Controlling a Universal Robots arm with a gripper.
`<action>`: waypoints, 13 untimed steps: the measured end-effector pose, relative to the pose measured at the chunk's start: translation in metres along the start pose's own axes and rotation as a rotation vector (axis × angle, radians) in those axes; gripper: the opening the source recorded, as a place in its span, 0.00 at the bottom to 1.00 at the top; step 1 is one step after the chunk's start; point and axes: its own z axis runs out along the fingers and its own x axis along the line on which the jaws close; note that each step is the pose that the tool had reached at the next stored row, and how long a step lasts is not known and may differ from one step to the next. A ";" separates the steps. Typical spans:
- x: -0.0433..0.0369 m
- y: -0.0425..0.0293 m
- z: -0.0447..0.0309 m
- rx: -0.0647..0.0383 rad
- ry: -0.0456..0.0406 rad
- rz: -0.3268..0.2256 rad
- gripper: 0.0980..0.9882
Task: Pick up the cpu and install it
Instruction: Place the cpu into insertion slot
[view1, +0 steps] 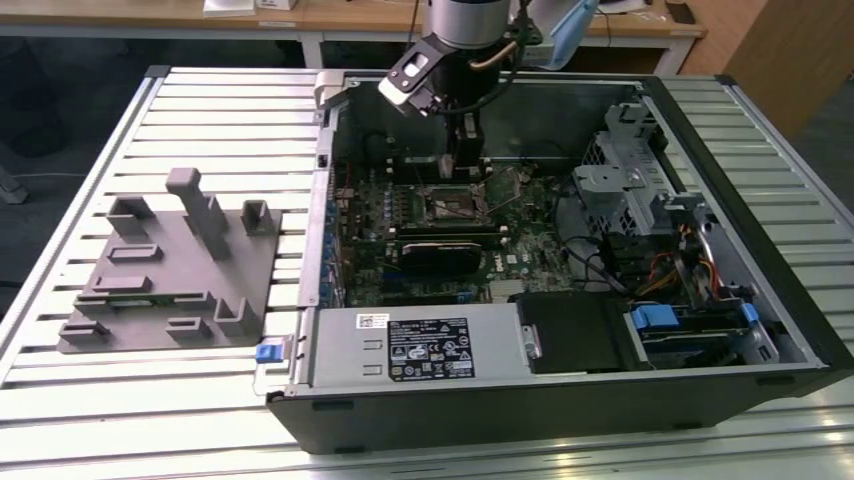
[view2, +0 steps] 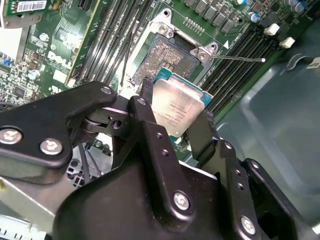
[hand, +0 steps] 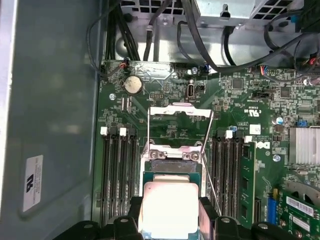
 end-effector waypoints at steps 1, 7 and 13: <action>0.0000 0.0000 0.0011 0.000 0.0000 0.000 0.48; 0.0001 -0.0004 0.0093 0.000 -0.0005 0.002 0.48; 0.0002 -0.0009 0.0195 0.000 0.0003 0.002 0.48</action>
